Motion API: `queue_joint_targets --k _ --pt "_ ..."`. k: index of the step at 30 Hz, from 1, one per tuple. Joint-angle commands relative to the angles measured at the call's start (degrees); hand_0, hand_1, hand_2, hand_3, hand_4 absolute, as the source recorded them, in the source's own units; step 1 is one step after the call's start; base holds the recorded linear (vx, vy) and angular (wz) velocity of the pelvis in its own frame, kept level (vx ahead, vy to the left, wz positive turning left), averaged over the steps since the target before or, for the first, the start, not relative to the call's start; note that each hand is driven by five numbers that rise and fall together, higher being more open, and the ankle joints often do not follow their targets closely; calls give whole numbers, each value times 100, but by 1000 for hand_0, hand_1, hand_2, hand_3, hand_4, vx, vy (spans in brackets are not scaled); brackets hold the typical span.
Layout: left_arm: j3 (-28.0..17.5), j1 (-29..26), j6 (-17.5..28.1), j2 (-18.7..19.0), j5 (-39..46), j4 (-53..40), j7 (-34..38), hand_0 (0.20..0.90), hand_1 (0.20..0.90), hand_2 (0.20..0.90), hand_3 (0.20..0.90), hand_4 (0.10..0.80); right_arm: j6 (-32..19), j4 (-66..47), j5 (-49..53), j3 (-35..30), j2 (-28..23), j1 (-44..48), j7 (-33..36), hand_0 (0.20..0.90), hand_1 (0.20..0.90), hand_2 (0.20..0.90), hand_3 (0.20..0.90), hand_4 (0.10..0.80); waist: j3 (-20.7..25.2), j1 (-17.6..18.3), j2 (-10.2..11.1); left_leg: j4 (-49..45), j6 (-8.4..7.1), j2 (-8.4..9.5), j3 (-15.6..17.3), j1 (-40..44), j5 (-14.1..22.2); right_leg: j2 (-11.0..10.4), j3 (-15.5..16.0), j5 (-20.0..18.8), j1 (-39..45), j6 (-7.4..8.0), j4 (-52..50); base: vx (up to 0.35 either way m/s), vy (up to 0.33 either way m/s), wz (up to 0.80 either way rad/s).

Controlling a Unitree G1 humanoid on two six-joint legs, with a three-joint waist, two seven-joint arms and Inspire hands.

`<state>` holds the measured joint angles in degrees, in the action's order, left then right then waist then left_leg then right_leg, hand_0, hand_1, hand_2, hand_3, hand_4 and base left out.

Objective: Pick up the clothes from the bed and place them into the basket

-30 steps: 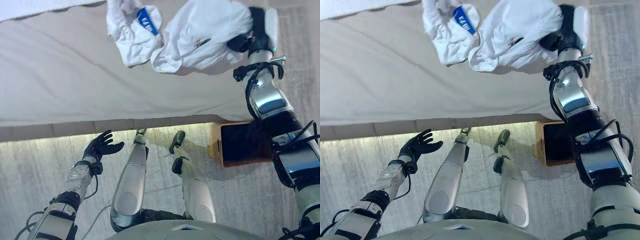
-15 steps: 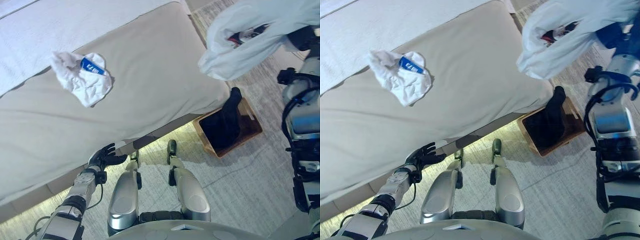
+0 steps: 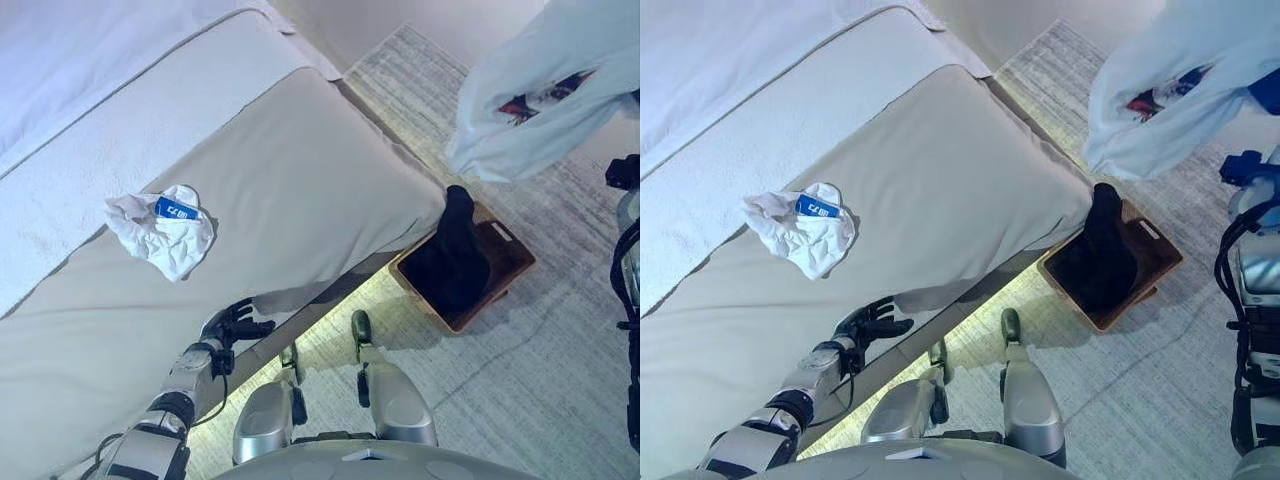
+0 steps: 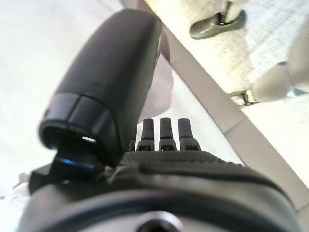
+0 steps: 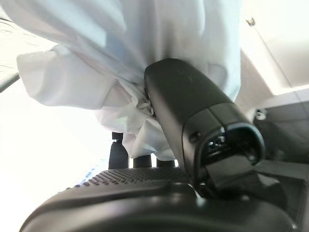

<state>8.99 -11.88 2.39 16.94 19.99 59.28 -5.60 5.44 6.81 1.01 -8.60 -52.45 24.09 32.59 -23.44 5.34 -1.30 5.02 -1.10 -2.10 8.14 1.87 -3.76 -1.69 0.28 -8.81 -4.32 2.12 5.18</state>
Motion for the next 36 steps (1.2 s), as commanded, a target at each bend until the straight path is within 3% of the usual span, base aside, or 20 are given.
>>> queue_joint_targets --k 1,4,12,19,20,21,22,23,27,28,36 --pt "324 230 115 376 -17 345 -21 900 900 900 900 800 -179 214 -134 -6 -159 319 57 300 300 300 200 100 936 -5 116 -464 140 194 -323 -551 490 -72 97 1055 -242 -14 -1071 -128 -34 -6" --pt "444 60 202 367 163 320 64 900 900 900 900 800 -73 578 -228 265 -141 545 114 300 300 300 200 100 680 44 -24 -509 126 226 -324 -735 447 -99 118 1087 -477 -37 -1208 -163 -3 -6" --pt "673 -401 419 283 687 154 63 900 900 900 900 800 112 1547 -349 862 -43 1076 195 300 300 300 200 100 -46 164 -669 -905 48 313 -319 -1393 297 -202 244 1421 -1328 -202 -2070 -139 24 -2" --pt "723 -536 395 373 724 127 -126 900 900 900 900 800 465 2527 -843 1418 19 1307 -130 300 300 300 200 100 -324 152 -955 -1146 -33 332 -317 -1771 189 -248 332 1692 -1806 -327 -2683 -39 -73 0" --pt "726 -558 395 393 723 126 -160 900 900 900 900 800 673 2721 -923 1568 25 1432 -198 514 514 514 450 350 -373 154 -971 -1209 -39 359 -329 -1822 197 -282 343 1769 -1904 -340 -2843 -39 -89 4" --pt "740 -574 388 413 710 119 -185 900 900 900 900 800 856 2974 -1114 1724 25 1560 -242 813 813 813 798 698 -395 136 -989 -1253 -50 357 -332 -1879 192 -292 355 1800 -1983 -352 -2934 -28 -88 4" --pt "774 -584 391 432 711 91 -206 900 900 900 900 800 981 3285 -1360 1923 13 1695 -351 813 813 813 798 698 -417 105 -1012 -1280 -62 347 -328 -1931 180 -290 368 1817 -2044 -364 -2988 -39 -108 4" --pt "803 -599 387 462 722 34 -235 900 900 900 900 800 1244 3635 -1549 2223 -3 1905 -581 900 900 900 900 800 -444 63 -1040 -1284 -68 343 -334 -1996 151 -276 376 1831 -2121 -382 -3039 -58 -127 6" --pt "918 -747 337 645 672 -177 -373 900 900 900 900 800 1769 5168 -1504 3025 90 2655 -1407 900 900 900 900 800 -552 -165 -1105 -1255 -89 291 -390 -2196 31 -223 470 1880 -2289 -439 -3157 -59 -179 2" --pt "952 -800 319 716 653 -266 -442 900 900 900 900 800 1692 5610 -1267 3101 144 2835 -1385 900 900 900 900 800 -589 -236 -1135 -1244 -91 262 -404 -2244 0 -210 517 1890 -2330 -467 -3177 -31 -151 2" --pt "1002 -815 202 821 730 -655 -461 900 900 900 900 800 1802 6004 -985 2881 199 2923 -1190 900 900 900 900 800 -632 -359 -1127 -1144 -100 182 -448 -2287 -74 -134 623 1866 -2365 -484 -3137 -18 -54 8"
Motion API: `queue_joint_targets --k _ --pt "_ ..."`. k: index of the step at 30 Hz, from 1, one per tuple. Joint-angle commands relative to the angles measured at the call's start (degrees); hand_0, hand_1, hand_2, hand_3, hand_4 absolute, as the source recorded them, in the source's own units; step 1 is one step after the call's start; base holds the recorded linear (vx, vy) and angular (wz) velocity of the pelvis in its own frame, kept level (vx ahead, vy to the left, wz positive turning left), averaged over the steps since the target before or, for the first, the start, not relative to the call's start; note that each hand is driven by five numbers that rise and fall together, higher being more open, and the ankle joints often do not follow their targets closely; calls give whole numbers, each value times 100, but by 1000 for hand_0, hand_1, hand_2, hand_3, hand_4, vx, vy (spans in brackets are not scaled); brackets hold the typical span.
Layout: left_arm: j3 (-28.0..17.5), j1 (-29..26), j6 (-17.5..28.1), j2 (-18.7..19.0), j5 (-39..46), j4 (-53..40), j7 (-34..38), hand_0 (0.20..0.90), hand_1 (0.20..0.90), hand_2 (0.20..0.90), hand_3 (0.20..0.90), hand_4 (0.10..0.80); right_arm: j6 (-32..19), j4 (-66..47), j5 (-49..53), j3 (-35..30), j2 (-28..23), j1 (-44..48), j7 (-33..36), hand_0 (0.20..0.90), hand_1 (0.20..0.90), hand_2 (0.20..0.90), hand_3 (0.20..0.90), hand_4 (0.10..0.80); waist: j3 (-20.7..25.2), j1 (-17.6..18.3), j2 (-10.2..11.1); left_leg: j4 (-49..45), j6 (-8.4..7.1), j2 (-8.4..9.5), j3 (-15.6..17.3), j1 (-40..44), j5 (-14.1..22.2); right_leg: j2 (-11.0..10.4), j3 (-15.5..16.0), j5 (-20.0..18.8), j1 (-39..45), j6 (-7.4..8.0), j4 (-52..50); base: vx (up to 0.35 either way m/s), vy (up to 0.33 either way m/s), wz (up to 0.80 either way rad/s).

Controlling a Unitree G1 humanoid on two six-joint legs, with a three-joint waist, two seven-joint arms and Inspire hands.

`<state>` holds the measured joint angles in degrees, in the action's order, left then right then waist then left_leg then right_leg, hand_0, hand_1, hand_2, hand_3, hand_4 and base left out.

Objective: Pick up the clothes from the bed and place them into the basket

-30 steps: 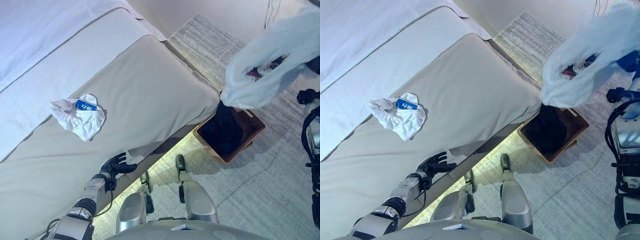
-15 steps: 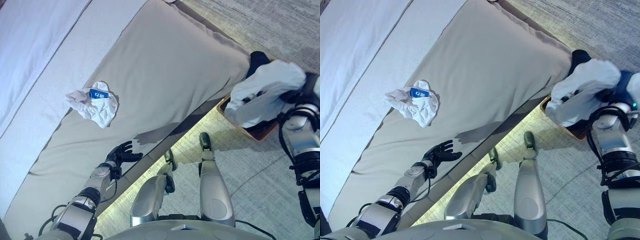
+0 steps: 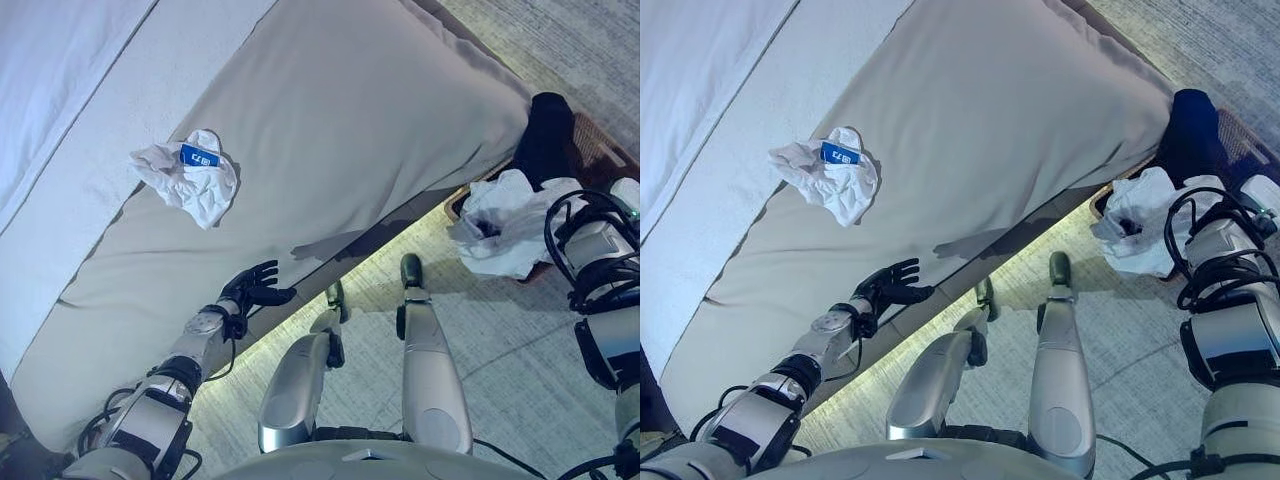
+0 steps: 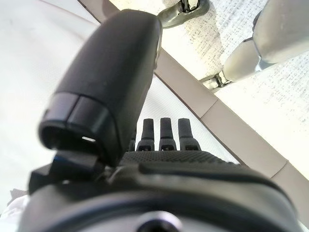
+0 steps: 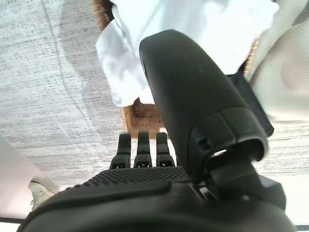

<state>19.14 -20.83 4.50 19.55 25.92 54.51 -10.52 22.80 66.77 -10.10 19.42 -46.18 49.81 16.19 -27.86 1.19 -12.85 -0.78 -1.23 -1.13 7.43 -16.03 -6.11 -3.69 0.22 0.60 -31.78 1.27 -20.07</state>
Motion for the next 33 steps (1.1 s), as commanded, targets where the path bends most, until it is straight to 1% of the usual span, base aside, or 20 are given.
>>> queue_joint_targets --k 1,5,6,7,8,9,10,11,13,14,15,16,19,21,22,25,27,28,30,33 --pt "-31 98 -23 578 136 -195 31 900 900 900 900 800 81 -60 198 11 -448 271 457 900 900 900 900 800 -183 59 55 -543 -89 72 -379 -477 161 81 635 917 405 -394 -588 1 -7 12" --pt "-146 200 -103 657 197 -245 74 900 900 900 900 800 -98 -364 520 -405 -596 -229 679 900 900 900 900 800 -131 94 214 -467 -107 -3 -368 -372 176 117 654 848 544 -366 -427 18 11 10" --pt "-231 304 -156 668 198 -314 134 900 900 900 900 800 -173 -770 677 -676 -670 -556 871 900 900 900 900 800 -100 131 307 -437 -112 -35 -353 -297 193 135 656 789 641 -351 -307 49 33 16" --pt "-270 384 -153 650 212 -329 187 900 900 900 900 800 -229 -1130 767 -856 -704 -757 994 900 900 900 900 800 -85 161 366 -427 -117 -55 -345 -247 208 145 658 751 712 -342 -225 68 57 15" --pt "-341 482 -124 622 221 -326 233 900 900 900 900 800 -161 -1637 817 -1048 -716 -996 1118 900 900 900 900 800 -66 200 428 -425 -123 -65 -330 -199 226 156 650 708 785 -331 -131 69 83 10" --pt "-374 547 -105 599 243 -318 262 900 900 900 900 800 -260 -1949 745 -1188 -701 -1179 1269 900 900 900 900 800 -50 223 469 -417 -127 -72 -326 -158 239 166 646 683 842 -326 -68 80 116 2" --pt "-443 664 -51 534 240 -299 308 900 900 900 900 800 -383 -2514 555 -1406 -669 -1418 1402 900 900 900 900 800 -22 254 531 -421 -122 -70 -321 -93 268 165 641 642 936 -306 32 57 98 0" --pt "-459 686 -48 525 235 -298 317 900 900 900 900 800 -343 -2681 517 -1463 -660 -1483 1405 900 900 900 900 800 -15 257 546 -420 -120 -69 -320 -77 276 167 638 635 958 -303 52 75 126 -1" --pt "-625 883 22 377 242 -238 415 900 900 900 900 800 -403 -4054 -97 -1839 -494 -1941 1441 900 900 900 900 800 53 322 671 -444 -101 -49 -306 39 347 166 611 588 1124 -265 201 85 165 -1" --pt "-698 941 30 316 235 -203 436 900 900 900 900 800 -428 -4595 -373 -1928 -378 -2070 1379 900 900 900 900 800 86 330 722 -468 -87 -32 -303 71 381 165 601 578 1176 -252 239 88 203 -1" --pt "-788 998 36 245 234 -146 469 900 900 900 900 800 -545 -5129 -721 -1970 -238 -2177 1252 900 900 900 900 800 133 329 791 -510 -73 -7 -304 103 428 155 593 561 1245 -237 292 91 204 -2" --pt "-858 1048 40 192 230 -100 487 900 900 900 900 800 -752 -5377 -915 -1946 -146 -2226 1128 900 900 900 900 800 179 309 846 -544 -65 12 -310 126 464 137 597 541 1308 -223 347 88 210 -4" --pt "-997 1186 43 98 158 7 475 900 900 900 900 800 -1422 -5838 -1163 -1639 24 -2179 540 900 900 900 900 800 308 153 1024 -589 -23 81 -386 183 519 75 662 434 1523 -190 575 102 196 5" --pt "-1010 1233 75 66 150 108 453 900 900 900 900 800 -1786 -5780 -1456 -1307 43 -1972 79 900 900 900 900 800 355 1 1125 -639 10 142 -454 215 568 15 748 396 1646 -154 667 111 246 22" --pt "-982 1249 89 57 182 146 445 900 900 900 900 800 -1867 -5690 -1733 -1002 17 -1750 -230 900 900 900 900 800 374 -143 1184 -687 53 187 -515 190 586 -19 823 366 1694 -136 705 90 238 17" --pt "-896 1238 137 39 239 128 420 900 900 900 900 800 -1823 -5485 -1811 -561 10 -1305 -486 900 900 900 900 800 330 -385 1266 -821 131 260 -652 91 625 -59 924 365 1709 -129 658 66 220 32" --pt "-776 1189 173 42 176 81 395 900 900 900 900 800 -1665 -5261 -1865 -107 149 -792 -700 900 900 900 900 800 198 -687 1370 -976 233 376 -837 -44 661 -112 1025 349 1688 -109 554 62 265 49" --pt "-762 1181 174 48 189 73 399 900 900 900 900 800 -1680 -5221 -1884 -27 178 -700 -758 900 900 900 900 800 177 -737 1390 -992 249 398 -865 -68 667 -123 1052 347 1686 -104 543 76 254 55" --pt "-706 1127 174 136 194 1 446 900 900 900 900 800 -1495 -4938 -1881 389 337 -218 -727 900 900 900 900 800 49 -1031 1517 -1053 342 486 -1001 -174 688 -184 1192 289 1701 -32 534 65 129 55" --pt "-658 1022 145 286 269 -40 600 900 900 900 900 800 -1429 -4398 -1846 850 563 466 -526 900 900 900 900 800 -103 -1374 1661 -1150 417 539 -1187 -347 709 -237 1364 224 1696 59 504 64 70 52"
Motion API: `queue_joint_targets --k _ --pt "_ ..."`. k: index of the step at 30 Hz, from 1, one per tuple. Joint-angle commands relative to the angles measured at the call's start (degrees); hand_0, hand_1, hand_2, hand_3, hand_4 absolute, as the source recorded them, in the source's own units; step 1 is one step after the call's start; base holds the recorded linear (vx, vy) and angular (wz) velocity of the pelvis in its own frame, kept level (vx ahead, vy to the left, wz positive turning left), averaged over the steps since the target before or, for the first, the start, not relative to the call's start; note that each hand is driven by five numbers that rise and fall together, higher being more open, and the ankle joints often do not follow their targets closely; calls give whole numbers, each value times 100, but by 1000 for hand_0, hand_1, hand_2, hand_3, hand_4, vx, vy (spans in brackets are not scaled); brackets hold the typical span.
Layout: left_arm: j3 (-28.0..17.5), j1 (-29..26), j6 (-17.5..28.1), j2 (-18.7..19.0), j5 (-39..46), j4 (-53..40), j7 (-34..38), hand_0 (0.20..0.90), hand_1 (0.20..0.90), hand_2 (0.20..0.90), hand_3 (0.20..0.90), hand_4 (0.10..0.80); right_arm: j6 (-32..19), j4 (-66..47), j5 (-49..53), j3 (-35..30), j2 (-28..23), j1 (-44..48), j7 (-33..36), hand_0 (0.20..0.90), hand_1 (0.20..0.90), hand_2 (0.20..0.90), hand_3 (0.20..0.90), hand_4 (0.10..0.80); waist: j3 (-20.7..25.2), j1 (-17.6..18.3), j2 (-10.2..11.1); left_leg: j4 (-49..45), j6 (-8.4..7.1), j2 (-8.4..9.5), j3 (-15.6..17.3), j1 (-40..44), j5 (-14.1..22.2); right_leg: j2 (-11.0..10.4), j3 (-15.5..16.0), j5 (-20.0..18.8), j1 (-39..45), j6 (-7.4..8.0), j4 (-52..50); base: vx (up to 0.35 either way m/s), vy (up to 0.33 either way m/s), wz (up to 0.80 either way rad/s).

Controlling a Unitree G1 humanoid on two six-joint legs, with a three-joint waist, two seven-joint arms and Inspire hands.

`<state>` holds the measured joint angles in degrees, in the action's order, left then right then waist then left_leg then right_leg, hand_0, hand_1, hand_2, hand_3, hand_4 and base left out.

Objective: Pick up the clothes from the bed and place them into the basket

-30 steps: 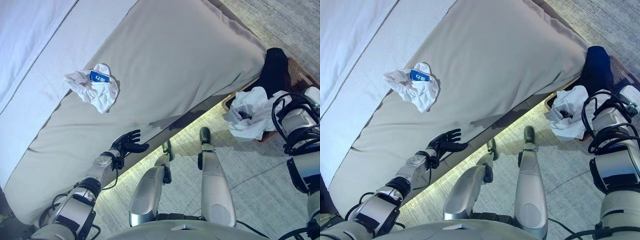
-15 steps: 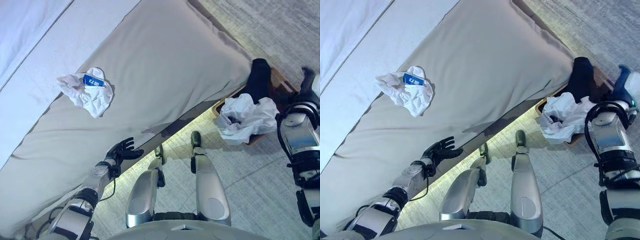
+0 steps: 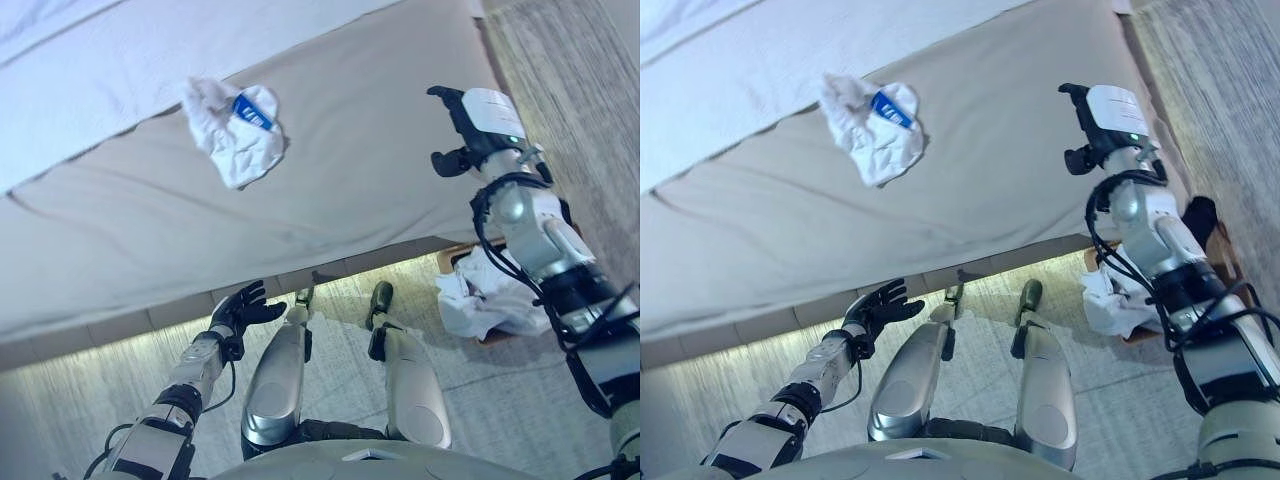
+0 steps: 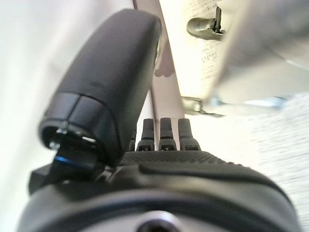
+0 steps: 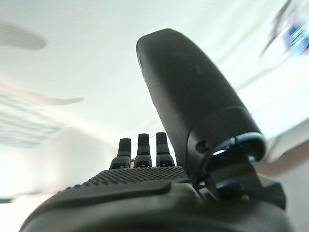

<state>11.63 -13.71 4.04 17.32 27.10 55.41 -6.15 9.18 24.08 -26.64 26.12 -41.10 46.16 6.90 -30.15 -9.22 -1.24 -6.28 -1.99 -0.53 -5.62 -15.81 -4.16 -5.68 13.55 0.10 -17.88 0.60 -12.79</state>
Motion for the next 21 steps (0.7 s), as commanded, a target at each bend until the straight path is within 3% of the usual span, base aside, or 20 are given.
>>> queue_joint_targets --k 1,8,14,18,21 --pt "91 307 189 515 152 -131 160 900 900 900 900 800 -69 -99 -202 205 66 871 415 900 900 900 900 800 117 -345 504 -610 494 482 104 -379 516 -40 40 273 306 129 -227 60 123 56" --pt "-21 350 111 721 359 -90 201 900 900 900 900 800 389 1272 243 808 632 2382 806 900 900 900 900 800 36 -1113 645 -824 495 672 -430 -979 504 -140 419 186 166 213 -197 75 86 46" --pt "-55 552 275 782 524 -97 96 900 900 900 900 800 753 2488 697 1141 883 2932 627 900 900 900 900 800 36 -1550 652 -734 432 635 -632 -1254 511 -312 819 245 -23 296 -306 62 34 29" --pt "-37 584 394 825 549 -103 -45 900 900 900 900 800 1032 3520 788 1306 1013 3214 37 900 900 900 900 800 36 -1790 632 -681 410 611 -761 -1487 409 -424 1086 250 -186 322 -415 25 7 28" --pt "-15 613 516 847 568 -131 -182 900 900 900 900 800 1534 4069 1038 1359 1136 3380 -441 900 900 900 900 800 36 -1934 568 -643 394 611 -839 -1628 326 -495 1278 283 -296 354 -531 19 -4 24"
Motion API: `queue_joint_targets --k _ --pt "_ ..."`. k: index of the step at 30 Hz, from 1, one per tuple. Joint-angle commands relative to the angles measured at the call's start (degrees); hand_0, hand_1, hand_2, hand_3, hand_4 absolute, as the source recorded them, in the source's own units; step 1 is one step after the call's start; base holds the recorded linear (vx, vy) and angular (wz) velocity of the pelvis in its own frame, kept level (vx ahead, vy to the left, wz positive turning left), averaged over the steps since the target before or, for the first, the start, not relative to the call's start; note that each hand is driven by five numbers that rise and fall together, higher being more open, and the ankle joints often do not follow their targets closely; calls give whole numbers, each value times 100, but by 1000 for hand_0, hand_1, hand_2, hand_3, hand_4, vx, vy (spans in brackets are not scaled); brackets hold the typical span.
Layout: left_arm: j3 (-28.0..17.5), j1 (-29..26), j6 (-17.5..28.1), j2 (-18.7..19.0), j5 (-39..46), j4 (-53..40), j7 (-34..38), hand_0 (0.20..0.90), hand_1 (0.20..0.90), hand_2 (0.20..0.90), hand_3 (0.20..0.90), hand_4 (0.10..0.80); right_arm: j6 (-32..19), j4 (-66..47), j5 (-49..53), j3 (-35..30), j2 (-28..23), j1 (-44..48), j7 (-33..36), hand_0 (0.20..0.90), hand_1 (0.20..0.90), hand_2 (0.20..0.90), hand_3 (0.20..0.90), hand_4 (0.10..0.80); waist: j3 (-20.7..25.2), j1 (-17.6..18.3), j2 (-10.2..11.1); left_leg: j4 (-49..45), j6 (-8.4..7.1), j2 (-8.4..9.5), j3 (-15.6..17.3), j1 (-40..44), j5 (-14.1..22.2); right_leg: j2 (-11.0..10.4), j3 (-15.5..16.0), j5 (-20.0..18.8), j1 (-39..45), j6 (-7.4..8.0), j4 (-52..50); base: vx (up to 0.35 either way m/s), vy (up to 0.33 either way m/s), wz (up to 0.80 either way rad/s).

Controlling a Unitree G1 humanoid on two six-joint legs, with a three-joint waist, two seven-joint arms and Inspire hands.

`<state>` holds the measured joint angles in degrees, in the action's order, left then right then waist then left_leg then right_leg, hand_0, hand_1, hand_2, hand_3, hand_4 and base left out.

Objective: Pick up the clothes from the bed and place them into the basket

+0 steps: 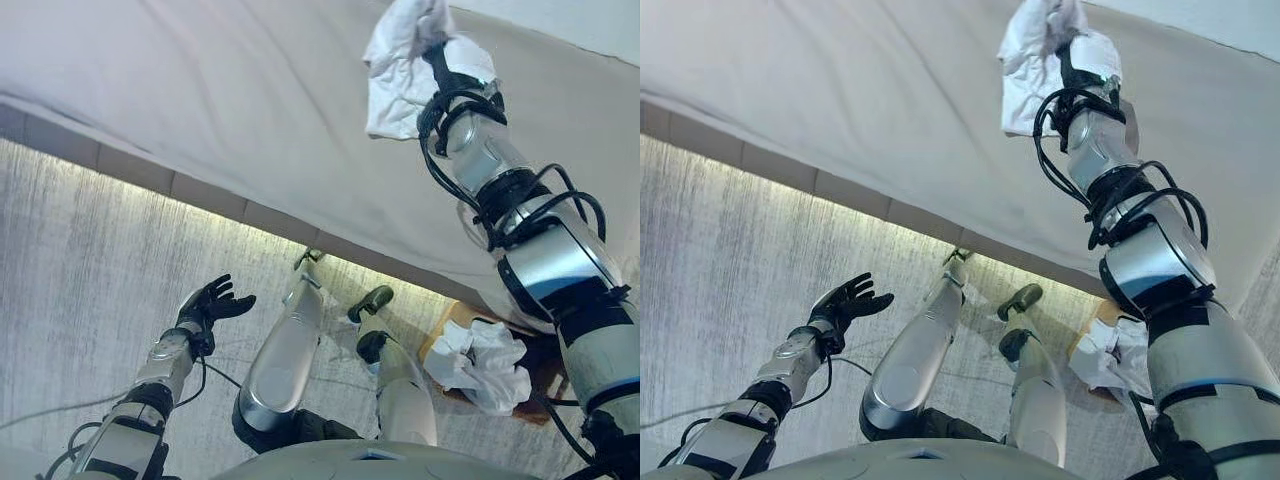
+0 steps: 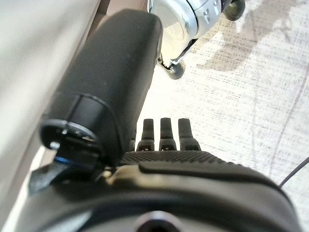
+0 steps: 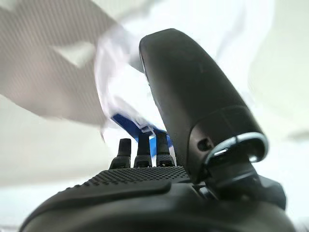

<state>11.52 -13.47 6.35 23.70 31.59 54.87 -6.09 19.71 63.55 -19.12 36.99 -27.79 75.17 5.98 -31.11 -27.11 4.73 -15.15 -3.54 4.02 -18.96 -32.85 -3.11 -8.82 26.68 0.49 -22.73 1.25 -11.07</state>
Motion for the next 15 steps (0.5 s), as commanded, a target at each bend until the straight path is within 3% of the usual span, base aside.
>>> queue_joint_targets --k 1,2,6,7,8,10,13,15 --pt "3 598 316 220 127 -88 -229 900 900 900 900 800 542 234 400 264 -185 513 -421 900 900 900 900 800 131 -173 -47 243 547 162 487 31 200 -197 9 251 165 295 -724 26 7 18" --pt "28 612 350 239 154 -128 -283 900 900 900 900 800 868 363 501 236 -181 574 -746 900 900 900 900 800 131 -232 -81 237 534 163 463 -53 162 -236 98 276 102 304 -801 19 8 10" --pt "26 698 517 287 178 -214 -438 900 900 900 900 800 1295 675 326 384 -256 725 -1347 900 900 900 900 800 131 -340 -151 148 533 179 404 -294 114 -296 274 324 -73 321 -983 6 -2 3" --pt "25 732 560 323 215 -237 -506 900 900 900 900 800 1270 730 334 430 -302 788 -1354 662 662 662 623 523 131 -366 -178 67 537 192 382 -394 111 -308 327 357 -163 315 -1106 5 -16 9" --pt "20 751 576 335 220 -257 -528 900 900 900 900 800 1217 740 421 441 -321 817 -1215 300 300 300 200 100 131 -378 -192 8 544 206 368 -460 120 -314 345 376 -215 308 -1177 -1 -6 9" --pt "27 785 593 355 227 -294 -546 900 900 900 900 800 1086 741 488 425 -342 905 -846 300 300 300 200 100 131 -389 -224 -115 551 218 335 -573 149 -313 356 423 -336 295 -1335 -2 -2 2" --pt "56 886 639 381 256 -355 -556 900 900 900 900 800 673 588 768 339 -340 1025 280 300 300 300 200 100 131 -368 -269 -289 572 215 303 -760 195 -289 343 447 -554 308 -1523 -26 -25 -6" --pt "66 964 696 341 267 -359 -485 900 900 900 900 800 126 224 854 169 -346 1025 1443 300 300 300 200 100 131 -278 -226 -307 576 179 313 -792 235 -222 267 411 -639 322 -1510 -49 -50 -8"
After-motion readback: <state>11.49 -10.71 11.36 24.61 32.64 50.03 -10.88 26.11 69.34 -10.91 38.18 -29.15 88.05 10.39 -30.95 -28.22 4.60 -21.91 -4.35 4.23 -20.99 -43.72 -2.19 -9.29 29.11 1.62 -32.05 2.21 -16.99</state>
